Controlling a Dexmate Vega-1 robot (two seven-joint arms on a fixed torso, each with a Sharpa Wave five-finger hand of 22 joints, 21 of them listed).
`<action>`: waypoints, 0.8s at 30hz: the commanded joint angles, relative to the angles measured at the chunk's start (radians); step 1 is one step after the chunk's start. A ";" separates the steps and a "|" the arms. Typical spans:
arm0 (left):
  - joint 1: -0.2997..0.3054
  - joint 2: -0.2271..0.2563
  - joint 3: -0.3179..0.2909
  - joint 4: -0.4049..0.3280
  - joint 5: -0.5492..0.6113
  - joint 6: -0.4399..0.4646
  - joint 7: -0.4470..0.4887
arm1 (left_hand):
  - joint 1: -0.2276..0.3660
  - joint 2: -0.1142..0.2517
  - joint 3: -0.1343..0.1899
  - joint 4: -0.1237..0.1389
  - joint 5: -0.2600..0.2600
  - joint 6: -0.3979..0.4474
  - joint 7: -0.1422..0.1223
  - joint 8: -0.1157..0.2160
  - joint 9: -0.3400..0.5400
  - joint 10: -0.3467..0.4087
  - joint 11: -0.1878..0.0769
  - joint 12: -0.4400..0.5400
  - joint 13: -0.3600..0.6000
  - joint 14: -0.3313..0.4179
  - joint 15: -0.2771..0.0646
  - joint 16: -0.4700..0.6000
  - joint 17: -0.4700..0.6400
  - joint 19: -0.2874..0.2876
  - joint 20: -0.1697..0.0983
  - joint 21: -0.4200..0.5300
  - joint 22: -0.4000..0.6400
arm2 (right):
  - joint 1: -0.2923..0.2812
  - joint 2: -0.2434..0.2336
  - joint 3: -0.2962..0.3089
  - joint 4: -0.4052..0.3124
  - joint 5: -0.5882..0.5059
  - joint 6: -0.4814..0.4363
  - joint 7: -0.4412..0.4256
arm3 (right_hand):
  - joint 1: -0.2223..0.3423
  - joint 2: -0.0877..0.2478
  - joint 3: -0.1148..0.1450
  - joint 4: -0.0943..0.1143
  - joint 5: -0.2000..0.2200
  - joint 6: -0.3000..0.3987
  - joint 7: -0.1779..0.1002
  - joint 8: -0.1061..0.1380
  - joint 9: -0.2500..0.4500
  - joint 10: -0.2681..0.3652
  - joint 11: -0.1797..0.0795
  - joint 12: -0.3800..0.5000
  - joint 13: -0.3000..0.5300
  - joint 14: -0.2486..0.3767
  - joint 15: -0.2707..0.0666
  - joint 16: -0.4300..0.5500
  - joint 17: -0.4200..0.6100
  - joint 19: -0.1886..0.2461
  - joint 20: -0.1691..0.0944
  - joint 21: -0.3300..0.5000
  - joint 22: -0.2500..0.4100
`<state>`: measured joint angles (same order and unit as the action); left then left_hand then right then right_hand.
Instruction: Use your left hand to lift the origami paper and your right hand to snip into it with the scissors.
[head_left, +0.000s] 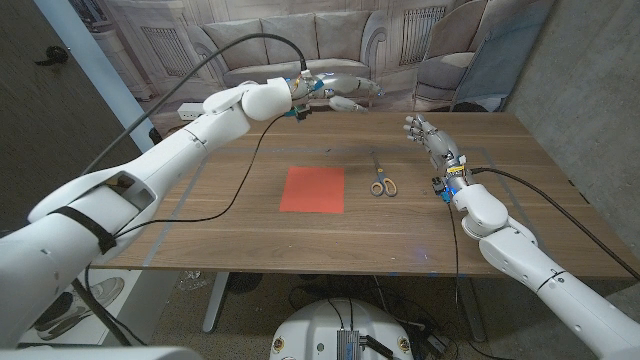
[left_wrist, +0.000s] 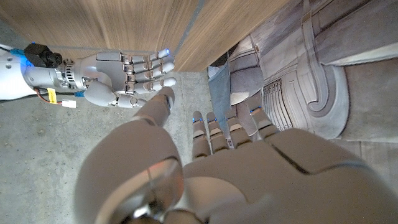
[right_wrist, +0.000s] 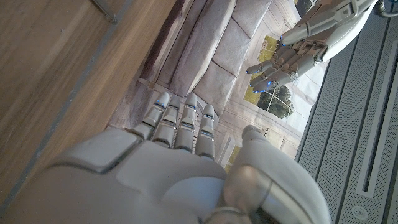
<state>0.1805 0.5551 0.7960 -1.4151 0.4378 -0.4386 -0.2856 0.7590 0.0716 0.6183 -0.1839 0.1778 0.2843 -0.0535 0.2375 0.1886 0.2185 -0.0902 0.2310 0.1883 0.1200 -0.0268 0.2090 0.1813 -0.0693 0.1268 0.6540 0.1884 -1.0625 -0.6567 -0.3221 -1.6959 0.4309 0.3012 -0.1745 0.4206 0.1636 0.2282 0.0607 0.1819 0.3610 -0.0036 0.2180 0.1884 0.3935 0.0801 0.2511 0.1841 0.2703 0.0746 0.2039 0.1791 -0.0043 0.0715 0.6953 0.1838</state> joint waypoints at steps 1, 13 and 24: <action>-0.115 -0.058 0.088 0.044 0.177 -0.037 -0.029 | 0.066 -0.026 -0.005 -0.006 0.000 0.026 -0.014 0.009 0.005 0.018 -0.029 -0.004 0.004 0.009 -0.011 -0.002 0.001 0.014 -0.002 0.002 0.002 | -0.036 -0.002 0.019 -0.042 -0.043 0.009 -0.046 | 0.002 -0.007 0.010 0.002 0.002 0.009 0.002 -0.001 0.002 0.005 -0.004 -0.001 0.001 0.010 -0.001 -0.003 0.001 0.003 0.009 -0.003 0.002; -0.202 -0.110 0.185 0.115 0.343 -0.079 -0.010 | 0.185 -0.089 -0.034 -0.001 0.003 0.039 -0.068 0.003 0.008 0.010 -0.087 -0.017 0.006 -0.007 -0.027 -0.009 0.002 0.028 -0.021 -0.005 0.000 | -0.045 -0.014 0.028 -0.073 -0.081 -0.006 -0.060 | 0.002 -0.009 0.013 -0.001 0.002 0.011 0.002 -0.002 0.002 0.005 -0.004 -0.003 0.001 0.010 -0.001 -0.005 0.001 0.003 0.010 -0.006 0.002; -0.266 -0.177 0.279 0.237 0.442 -0.119 0.062 | 0.215 -0.103 -0.071 0.021 0.005 0.075 -0.094 0.010 0.013 0.049 -0.103 -0.007 0.010 0.012 -0.056 0.003 0.007 0.039 -0.028 -0.008 0.000 | -0.063 -0.005 0.035 -0.087 -0.087 -0.017 -0.081 | 0.002 -0.011 0.016 -0.003 0.002 0.013 0.002 -0.004 0.003 0.009 -0.003 -0.003 0.002 0.010 -0.002 -0.006 0.001 0.003 0.011 -0.009 0.002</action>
<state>-0.0225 0.4361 0.9907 -1.2790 0.7729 -0.5193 -0.2892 0.9715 -0.0310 0.5552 -0.1648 0.1778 0.3483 -0.1431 0.2375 0.1982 0.2573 -0.1926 0.2194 0.1934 0.1176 -0.0358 0.2042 0.1841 -0.0338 0.1021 0.6463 0.1860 -1.1101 -0.6666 -0.2934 -1.7702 0.3554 0.2894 -0.2412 0.4206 0.1637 0.2363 0.0633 0.1819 0.3646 -0.0001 0.2142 0.1883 0.3934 0.0801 0.2510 0.1842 0.2703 0.0746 0.1991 0.1767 -0.0043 0.0714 0.6876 0.1837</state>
